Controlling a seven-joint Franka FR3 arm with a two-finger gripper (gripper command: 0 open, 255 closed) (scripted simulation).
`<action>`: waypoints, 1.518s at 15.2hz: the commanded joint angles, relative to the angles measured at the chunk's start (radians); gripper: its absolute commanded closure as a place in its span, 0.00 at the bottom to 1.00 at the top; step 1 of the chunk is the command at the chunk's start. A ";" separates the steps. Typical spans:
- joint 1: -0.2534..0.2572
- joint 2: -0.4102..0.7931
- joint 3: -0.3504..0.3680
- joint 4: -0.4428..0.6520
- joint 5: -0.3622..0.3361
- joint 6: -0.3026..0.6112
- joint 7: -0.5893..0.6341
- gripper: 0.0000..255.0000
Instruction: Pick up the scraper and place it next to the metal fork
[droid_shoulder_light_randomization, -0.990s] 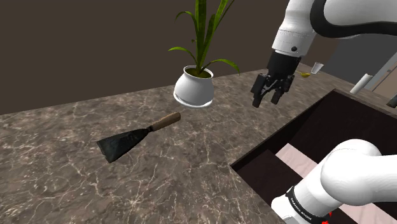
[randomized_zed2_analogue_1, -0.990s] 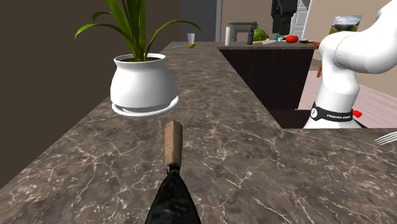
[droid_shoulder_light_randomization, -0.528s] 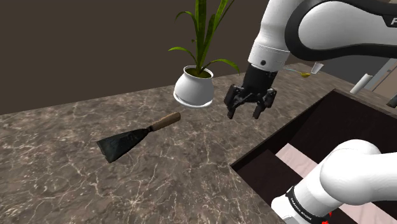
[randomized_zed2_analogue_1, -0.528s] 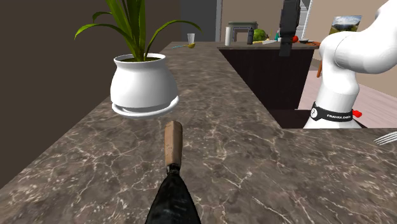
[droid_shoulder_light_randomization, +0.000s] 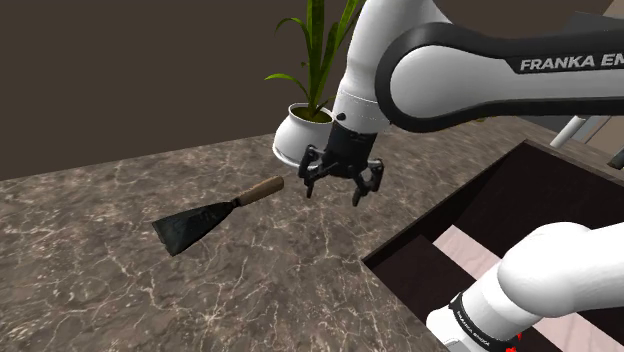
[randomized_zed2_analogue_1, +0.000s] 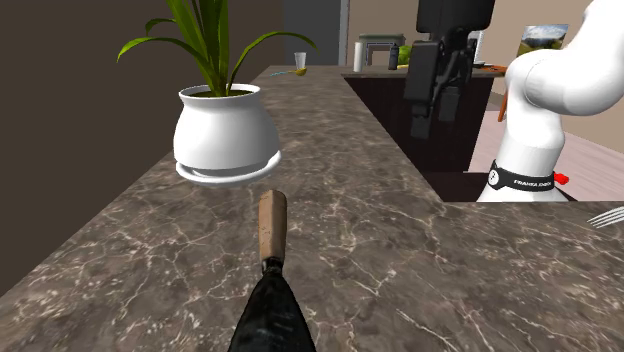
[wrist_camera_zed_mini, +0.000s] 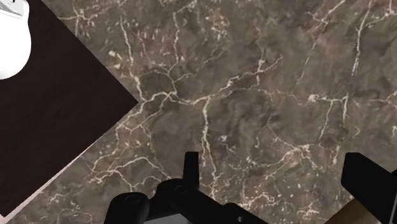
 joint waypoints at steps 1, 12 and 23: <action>-0.037 0.067 0.071 0.031 -0.005 0.057 0.112 0.00; -0.250 0.705 0.424 0.332 -0.550 0.260 0.944 0.00; 0.046 1.078 0.169 0.633 -0.872 0.222 1.356 0.00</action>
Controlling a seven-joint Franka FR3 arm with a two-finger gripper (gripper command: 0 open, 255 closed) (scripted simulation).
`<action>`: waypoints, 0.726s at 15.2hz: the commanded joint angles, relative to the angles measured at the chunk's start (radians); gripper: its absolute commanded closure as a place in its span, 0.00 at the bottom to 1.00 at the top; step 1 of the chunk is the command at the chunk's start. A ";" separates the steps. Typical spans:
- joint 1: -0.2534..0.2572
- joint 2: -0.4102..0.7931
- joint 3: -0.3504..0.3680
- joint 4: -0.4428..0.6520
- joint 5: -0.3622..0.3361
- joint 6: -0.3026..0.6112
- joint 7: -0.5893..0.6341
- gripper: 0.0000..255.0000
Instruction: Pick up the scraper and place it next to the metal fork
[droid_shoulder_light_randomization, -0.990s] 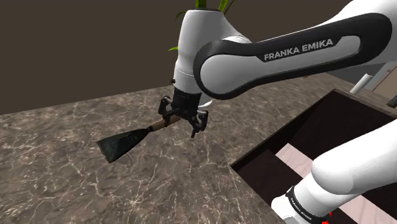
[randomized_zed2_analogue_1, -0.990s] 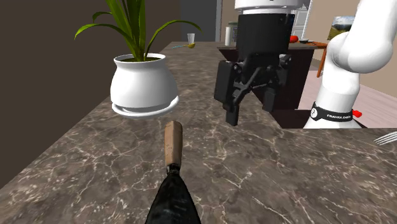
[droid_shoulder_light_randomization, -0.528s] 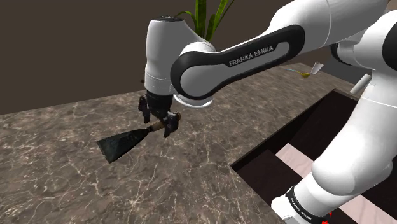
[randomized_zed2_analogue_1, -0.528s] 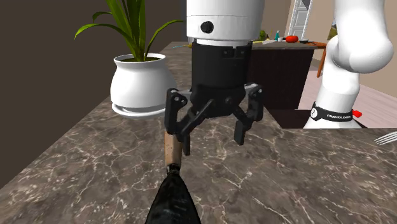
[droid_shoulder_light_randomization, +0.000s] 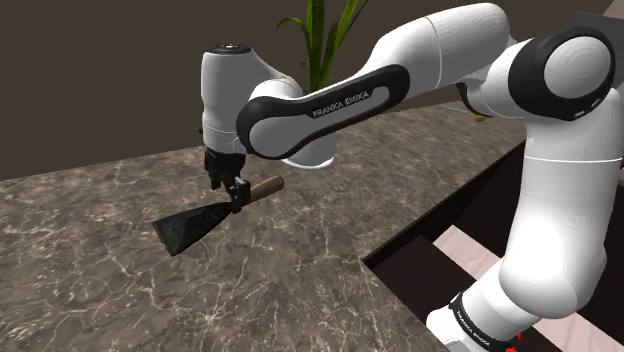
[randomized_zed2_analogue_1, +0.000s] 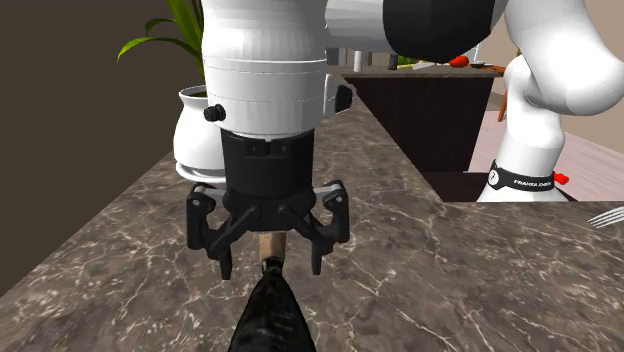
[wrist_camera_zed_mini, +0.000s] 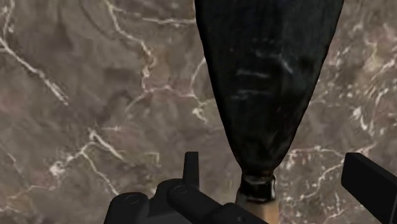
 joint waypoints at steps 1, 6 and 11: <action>0.012 0.021 -0.014 0.002 -0.017 0.015 0.012 0.00; 0.024 0.048 -0.033 -0.008 -0.042 0.047 0.026 0.00; 0.024 0.048 -0.033 -0.008 -0.042 0.047 0.026 0.00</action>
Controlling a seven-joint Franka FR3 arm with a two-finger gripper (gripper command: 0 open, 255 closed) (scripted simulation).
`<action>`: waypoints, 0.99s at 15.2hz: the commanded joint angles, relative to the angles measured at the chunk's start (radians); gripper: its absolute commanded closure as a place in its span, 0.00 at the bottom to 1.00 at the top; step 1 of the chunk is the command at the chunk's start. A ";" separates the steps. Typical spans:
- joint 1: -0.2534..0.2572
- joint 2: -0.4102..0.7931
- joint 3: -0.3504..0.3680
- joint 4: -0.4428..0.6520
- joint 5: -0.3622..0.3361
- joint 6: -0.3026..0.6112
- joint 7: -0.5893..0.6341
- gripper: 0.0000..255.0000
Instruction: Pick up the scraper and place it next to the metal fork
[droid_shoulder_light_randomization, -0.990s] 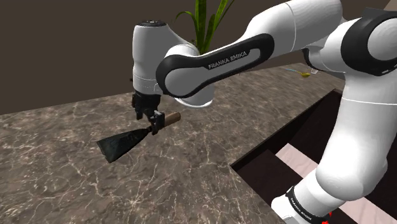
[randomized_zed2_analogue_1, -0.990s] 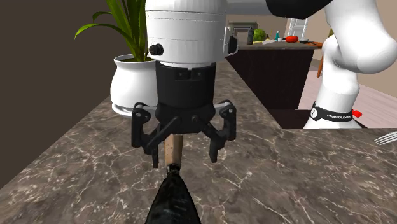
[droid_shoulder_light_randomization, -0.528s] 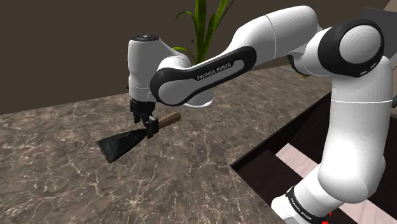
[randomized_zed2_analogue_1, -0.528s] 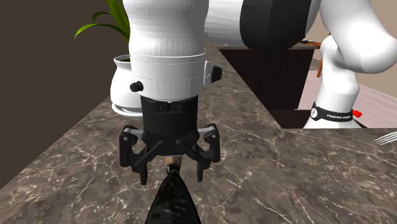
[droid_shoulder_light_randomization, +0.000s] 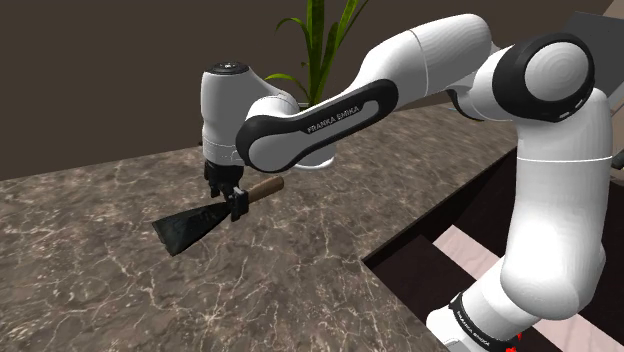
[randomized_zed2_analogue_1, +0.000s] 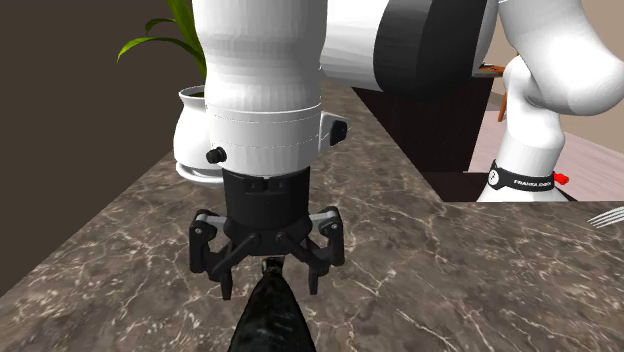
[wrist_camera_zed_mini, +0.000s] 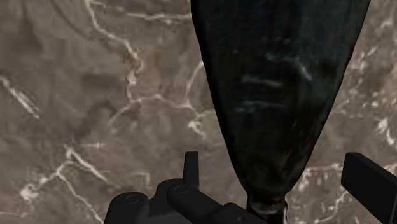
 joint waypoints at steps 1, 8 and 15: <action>0.000 0.000 0.000 0.000 0.000 0.000 0.000 0.00; 0.000 0.000 0.000 0.000 0.000 0.000 0.000 1.00; -0.013 -0.028 0.020 0.015 0.026 -0.037 -0.017 1.00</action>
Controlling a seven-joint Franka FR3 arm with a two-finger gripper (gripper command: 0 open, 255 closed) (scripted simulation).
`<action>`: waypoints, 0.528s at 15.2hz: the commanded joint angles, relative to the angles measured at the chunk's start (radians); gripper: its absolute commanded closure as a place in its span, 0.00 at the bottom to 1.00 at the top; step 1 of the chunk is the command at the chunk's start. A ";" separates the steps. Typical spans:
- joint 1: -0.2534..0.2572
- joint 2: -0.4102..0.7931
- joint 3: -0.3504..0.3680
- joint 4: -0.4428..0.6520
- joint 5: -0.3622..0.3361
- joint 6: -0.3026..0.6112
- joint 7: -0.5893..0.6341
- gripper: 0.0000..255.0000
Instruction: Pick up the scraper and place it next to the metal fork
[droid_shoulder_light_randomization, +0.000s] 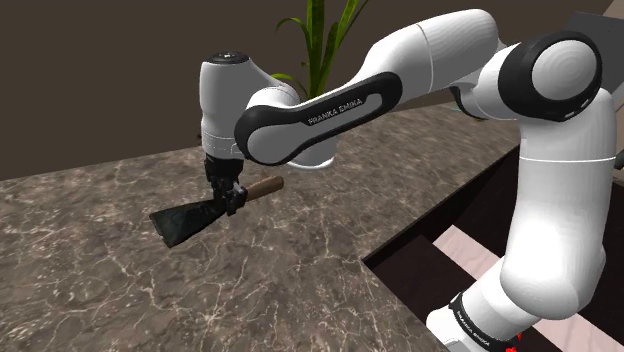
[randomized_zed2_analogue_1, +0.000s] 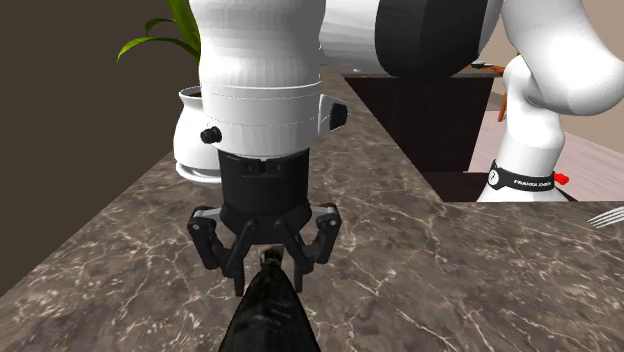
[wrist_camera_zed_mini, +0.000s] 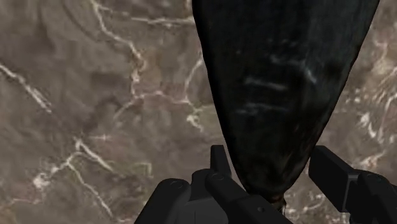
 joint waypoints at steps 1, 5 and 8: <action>-0.010 -0.018 0.011 0.003 0.015 -0.017 -0.010 1.00; -0.020 -0.044 0.028 0.023 0.040 -0.055 -0.026 1.00; -0.027 -0.061 0.040 0.040 0.057 -0.085 -0.038 1.00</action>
